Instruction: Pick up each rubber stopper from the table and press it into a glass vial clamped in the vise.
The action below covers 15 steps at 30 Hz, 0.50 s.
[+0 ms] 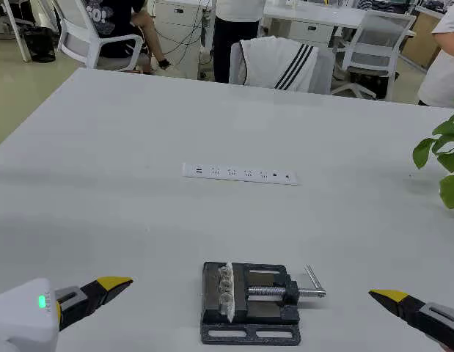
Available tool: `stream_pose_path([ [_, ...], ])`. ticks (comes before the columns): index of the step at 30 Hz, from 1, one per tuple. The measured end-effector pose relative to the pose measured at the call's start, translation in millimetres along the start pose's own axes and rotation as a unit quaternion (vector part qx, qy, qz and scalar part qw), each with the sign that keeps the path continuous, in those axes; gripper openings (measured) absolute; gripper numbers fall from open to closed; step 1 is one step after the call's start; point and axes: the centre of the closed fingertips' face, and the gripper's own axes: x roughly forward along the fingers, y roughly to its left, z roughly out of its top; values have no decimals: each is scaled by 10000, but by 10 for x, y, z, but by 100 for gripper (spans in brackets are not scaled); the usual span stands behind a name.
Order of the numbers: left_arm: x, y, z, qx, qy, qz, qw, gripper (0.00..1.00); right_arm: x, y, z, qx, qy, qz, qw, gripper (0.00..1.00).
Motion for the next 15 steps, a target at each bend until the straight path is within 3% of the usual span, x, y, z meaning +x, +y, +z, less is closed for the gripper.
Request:
stream_pose_path([
  [15, 19, -2, -20, -41, 7, -36, 10000, 99, 27, -4, -47, 13, 45, 57, 10000, 88],
])
